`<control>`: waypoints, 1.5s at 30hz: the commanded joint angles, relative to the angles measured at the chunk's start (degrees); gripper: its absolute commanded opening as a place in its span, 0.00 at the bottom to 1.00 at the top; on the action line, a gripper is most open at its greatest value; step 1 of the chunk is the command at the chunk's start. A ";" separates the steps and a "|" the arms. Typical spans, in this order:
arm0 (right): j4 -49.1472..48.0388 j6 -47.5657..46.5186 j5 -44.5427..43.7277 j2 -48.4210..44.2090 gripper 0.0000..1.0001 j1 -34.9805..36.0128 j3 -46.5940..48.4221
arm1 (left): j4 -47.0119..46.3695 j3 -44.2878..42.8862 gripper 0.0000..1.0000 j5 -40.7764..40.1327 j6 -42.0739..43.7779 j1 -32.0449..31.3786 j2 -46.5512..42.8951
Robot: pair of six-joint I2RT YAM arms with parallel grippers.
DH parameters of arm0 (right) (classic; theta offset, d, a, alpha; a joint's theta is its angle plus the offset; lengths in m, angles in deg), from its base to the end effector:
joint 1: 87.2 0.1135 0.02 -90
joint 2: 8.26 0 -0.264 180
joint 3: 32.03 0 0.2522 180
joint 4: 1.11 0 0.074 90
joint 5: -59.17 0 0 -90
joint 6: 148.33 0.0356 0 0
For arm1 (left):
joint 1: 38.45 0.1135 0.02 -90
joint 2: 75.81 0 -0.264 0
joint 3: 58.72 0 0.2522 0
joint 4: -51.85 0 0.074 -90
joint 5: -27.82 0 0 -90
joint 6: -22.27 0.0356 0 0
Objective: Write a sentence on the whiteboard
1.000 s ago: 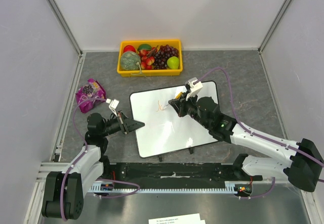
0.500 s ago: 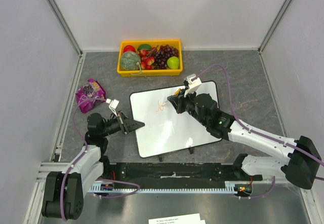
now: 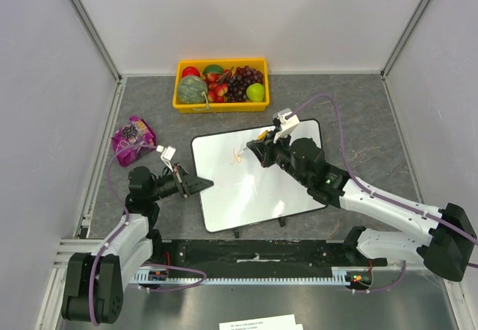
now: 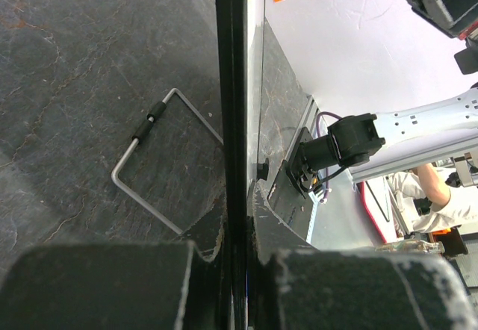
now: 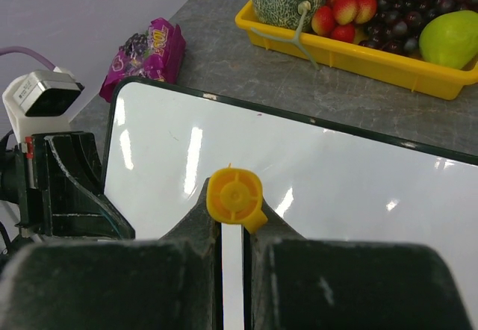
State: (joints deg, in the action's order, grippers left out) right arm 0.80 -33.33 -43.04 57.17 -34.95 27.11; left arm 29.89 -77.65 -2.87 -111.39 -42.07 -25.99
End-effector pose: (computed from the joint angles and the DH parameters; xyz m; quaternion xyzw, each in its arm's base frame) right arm 0.1704 0.2078 0.3104 -0.1094 0.7468 0.3436 0.5588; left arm 0.1549 -0.0405 0.1714 0.0760 0.7306 -0.5710 0.3666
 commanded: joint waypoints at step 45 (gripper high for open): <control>-1.94 0.41 -4.49 -1.36 0.00 -1.18 -4.08 | 0.39 1.57 0.02 -0.07 6.31 0.01 -1.39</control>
State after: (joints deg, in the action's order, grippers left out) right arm -1.08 -32.57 -46.23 55.47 -35.72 23.75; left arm 30.04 -77.21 -2.92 -111.43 -42.07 -26.86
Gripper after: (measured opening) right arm 0.080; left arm 0.083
